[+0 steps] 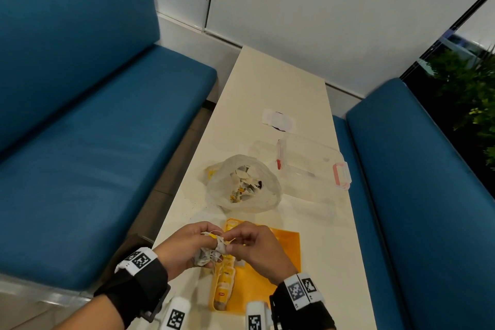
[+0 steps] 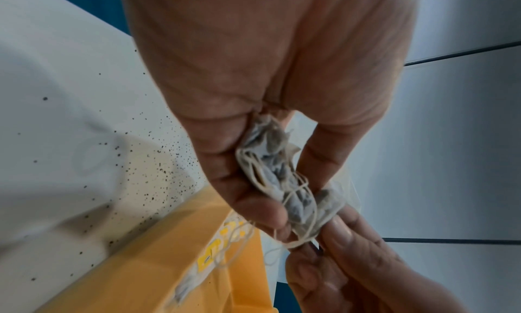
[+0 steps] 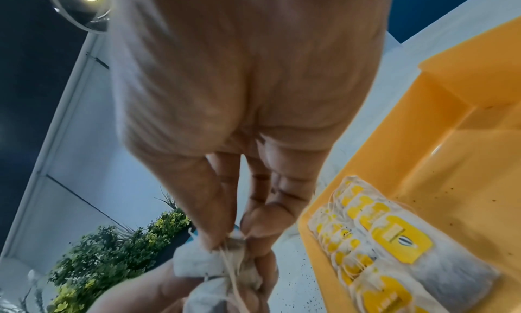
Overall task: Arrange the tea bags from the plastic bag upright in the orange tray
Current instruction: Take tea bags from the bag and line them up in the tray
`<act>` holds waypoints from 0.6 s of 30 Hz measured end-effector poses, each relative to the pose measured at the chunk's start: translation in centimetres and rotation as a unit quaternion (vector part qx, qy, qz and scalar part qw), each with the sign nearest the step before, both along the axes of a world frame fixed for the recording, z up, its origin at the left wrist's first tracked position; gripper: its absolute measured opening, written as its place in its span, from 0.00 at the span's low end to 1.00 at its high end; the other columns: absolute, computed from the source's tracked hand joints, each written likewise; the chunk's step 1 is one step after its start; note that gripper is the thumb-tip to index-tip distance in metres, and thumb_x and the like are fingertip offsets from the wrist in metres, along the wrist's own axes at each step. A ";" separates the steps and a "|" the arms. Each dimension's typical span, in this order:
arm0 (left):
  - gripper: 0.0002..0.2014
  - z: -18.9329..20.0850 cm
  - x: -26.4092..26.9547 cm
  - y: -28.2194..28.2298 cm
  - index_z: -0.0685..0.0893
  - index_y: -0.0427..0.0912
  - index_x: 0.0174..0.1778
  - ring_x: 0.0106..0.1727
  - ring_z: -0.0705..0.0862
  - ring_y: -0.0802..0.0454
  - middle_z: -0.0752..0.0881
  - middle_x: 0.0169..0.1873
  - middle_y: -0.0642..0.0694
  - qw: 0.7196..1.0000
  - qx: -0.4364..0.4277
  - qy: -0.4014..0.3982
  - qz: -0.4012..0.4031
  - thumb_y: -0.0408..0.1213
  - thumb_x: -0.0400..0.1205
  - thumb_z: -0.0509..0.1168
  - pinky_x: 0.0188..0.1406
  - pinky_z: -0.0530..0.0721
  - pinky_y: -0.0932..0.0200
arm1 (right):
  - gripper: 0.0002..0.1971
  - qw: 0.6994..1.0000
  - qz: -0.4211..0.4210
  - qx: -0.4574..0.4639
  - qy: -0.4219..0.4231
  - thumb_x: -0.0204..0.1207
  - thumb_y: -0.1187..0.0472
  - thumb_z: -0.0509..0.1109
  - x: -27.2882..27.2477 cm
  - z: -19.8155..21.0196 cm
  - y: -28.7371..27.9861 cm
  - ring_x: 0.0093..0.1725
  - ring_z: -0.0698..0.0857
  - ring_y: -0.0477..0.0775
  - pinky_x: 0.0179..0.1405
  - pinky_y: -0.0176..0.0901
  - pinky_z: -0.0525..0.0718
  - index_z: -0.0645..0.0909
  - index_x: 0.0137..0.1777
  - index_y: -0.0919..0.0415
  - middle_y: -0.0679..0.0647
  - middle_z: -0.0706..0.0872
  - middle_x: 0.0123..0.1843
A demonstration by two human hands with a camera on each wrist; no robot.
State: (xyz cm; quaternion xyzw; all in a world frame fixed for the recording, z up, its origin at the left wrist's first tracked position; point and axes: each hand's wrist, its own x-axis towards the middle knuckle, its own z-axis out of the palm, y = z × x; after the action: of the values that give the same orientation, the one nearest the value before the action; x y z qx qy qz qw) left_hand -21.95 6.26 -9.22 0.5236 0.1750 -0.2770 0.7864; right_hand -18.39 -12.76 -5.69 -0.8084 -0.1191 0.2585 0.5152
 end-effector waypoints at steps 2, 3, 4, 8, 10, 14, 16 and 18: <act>0.13 0.0 0.0 0.1 0.84 0.32 0.60 0.40 0.88 0.42 0.89 0.43 0.33 1.000 0.001 -0.003 -0.001 0.23 0.79 0.66 0.31 0.85 0.55 | 0.08 1.000 -0.007 -0.014 -0.027 0.73 0.63 0.79 0.1 0.0 0.1 0.41 0.83 0.45 0.42 0.39 0.82 0.92 0.50 0.51 0.57 0.86 0.48; 0.14 0.0 0.1 0.2 0.84 0.33 0.59 0.40 0.88 0.42 0.90 0.43 0.33 1.000 0.003 -0.005 -0.002 0.23 0.78 0.67 0.31 0.85 0.55 | 0.08 0.999 -0.014 -0.011 -0.033 0.74 0.63 0.78 0.1 0.0 0.2 0.40 0.82 0.46 0.40 0.37 0.81 0.93 0.50 0.50 0.59 0.86 0.46; 0.14 0.1 0.1 0.2 0.85 0.33 0.59 0.40 0.89 0.42 0.90 0.44 0.33 1.000 0.008 -0.008 -0.006 0.24 0.78 0.67 0.32 0.85 0.56 | 0.07 0.999 -0.022 -0.003 -0.033 0.76 0.64 0.76 0.1 0.2 0.3 0.37 0.81 0.48 0.38 0.36 0.81 0.93 0.49 0.51 0.58 0.87 0.41; 0.11 0.3 0.1 0.3 0.87 0.36 0.59 0.39 0.89 0.46 0.90 0.44 0.36 0.999 0.034 -0.023 -0.021 0.24 0.82 0.67 0.31 0.86 0.57 | 0.09 0.997 -0.072 0.021 -0.016 0.81 0.69 0.70 0.4 0.6 0.1 0.25 0.81 0.53 0.27 0.38 0.78 0.91 0.47 0.59 0.53 0.84 0.25; 0.11 0.3 0.1 0.3 0.89 0.37 0.58 0.39 0.89 0.46 0.91 0.44 0.36 0.999 0.040 -0.028 -0.024 0.24 0.82 0.67 0.32 0.86 0.56 | 0.08 0.994 -0.099 0.038 -0.001 0.81 0.69 0.69 0.6 0.7 -0.2 0.28 0.83 0.58 0.26 0.42 0.78 0.90 0.47 0.63 0.59 0.86 0.28; 0.11 0.3 0.2 0.2 0.91 0.41 0.56 0.43 0.90 0.43 0.92 0.48 0.35 0.997 0.061 -0.036 -0.034 0.26 0.81 0.69 0.37 0.87 0.53 | 0.05 0.994 -0.108 0.022 -0.009 0.77 0.63 0.76 0.7 1.1 -0.3 0.29 0.84 0.58 0.28 0.43 0.80 0.89 0.42 0.65 0.62 0.90 0.31; 0.11 0.2 0.2 0.1 0.91 0.42 0.55 0.44 0.90 0.42 0.92 0.48 0.34 0.997 0.063 -0.037 -0.037 0.26 0.81 0.69 0.37 0.87 0.53 | 0.03 0.994 -0.101 -0.016 -0.025 0.74 0.66 0.77 0.8 0.9 -0.3 0.32 0.89 0.57 0.29 0.42 0.81 0.86 0.43 0.60 0.58 0.88 0.33; 0.11 0.0 0.3 0.1 0.92 0.42 0.54 0.45 0.90 0.41 0.92 0.49 0.34 0.997 0.065 -0.038 -0.035 0.26 0.81 0.70 0.40 0.87 0.51 | 0.11 0.993 -0.096 -0.051 -0.036 0.72 0.70 0.76 1.1 0.7 -0.5 0.33 0.89 0.55 0.33 0.43 0.85 0.83 0.48 0.54 0.52 0.84 0.35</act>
State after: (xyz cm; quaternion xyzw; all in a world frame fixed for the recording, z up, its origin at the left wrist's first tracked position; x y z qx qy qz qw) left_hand -21.66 6.41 -9.25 0.5896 0.1441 -0.2725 0.7465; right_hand -17.33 -13.29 -4.95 -0.8501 -0.0465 0.1840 0.4912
